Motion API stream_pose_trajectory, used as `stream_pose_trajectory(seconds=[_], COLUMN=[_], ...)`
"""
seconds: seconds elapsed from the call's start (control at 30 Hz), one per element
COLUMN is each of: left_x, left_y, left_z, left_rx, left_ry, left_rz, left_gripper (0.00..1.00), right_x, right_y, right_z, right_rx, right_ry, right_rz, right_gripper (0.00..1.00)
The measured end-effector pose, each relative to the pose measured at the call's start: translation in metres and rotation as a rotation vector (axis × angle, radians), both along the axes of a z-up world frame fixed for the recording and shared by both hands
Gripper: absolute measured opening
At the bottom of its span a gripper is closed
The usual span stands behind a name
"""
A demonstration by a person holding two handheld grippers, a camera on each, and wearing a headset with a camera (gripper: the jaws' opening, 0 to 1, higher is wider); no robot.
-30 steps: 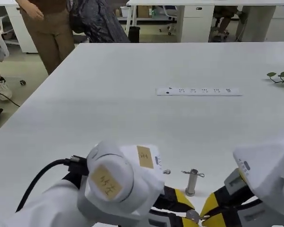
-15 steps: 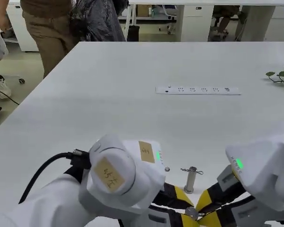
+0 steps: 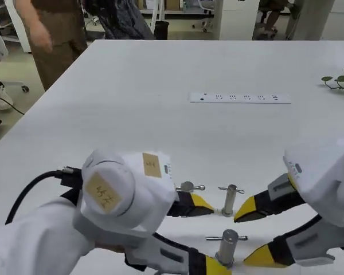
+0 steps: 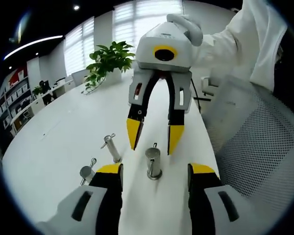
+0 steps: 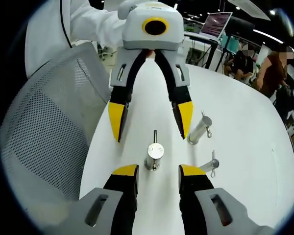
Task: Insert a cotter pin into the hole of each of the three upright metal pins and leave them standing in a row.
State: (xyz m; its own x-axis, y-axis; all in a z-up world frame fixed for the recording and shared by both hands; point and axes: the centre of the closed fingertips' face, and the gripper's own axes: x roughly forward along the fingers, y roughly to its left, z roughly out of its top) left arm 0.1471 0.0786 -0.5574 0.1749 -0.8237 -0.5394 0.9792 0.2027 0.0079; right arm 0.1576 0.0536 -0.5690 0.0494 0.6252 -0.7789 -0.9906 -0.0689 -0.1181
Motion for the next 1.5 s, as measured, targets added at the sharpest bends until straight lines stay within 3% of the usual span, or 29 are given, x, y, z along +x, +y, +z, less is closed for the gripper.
stream_pose_trajectory(seconds=[0.13, 0.3, 0.47, 0.8, 0.9, 1.17, 1.5], left_x=[-0.007, -0.017, -0.019, -0.025, -0.026, -0.026, -0.017], left_y=[0.009, 0.017, 0.024, 0.032, 0.033, 0.040, 0.050], left_z=[-0.004, -0.006, -0.009, -0.004, -0.003, -0.007, -0.004], left_rx=[0.002, -0.052, -0.050, -0.093, -0.107, -0.099, -0.113], left_ry=[0.005, 0.088, 0.085, 0.141, 0.154, 0.171, 0.173], left_rz=[0.024, 0.080, 0.120, 0.208, 0.227, 0.264, 0.336], left_gripper=[0.66, 0.76, 0.85, 0.98, 0.99, 0.99, 0.98], right_x=[0.000, -0.005, -0.008, -0.004, -0.009, -0.007, 0.008], right_y=[0.003, 0.010, 0.019, 0.026, 0.028, 0.028, -0.005], right_z=[0.002, -0.001, -0.004, -0.012, -0.012, -0.012, -0.002], right_rx=[0.026, 0.040, 0.067, 0.083, 0.090, 0.107, 0.122], right_ry=[0.011, 0.033, 0.060, 0.093, 0.111, 0.106, 0.118], right_rz=[-0.026, -0.025, -0.027, -0.049, -0.038, -0.055, -0.071], right_gripper=[0.28, 0.27, 0.23, 0.15, 0.10, 0.08, 0.08])
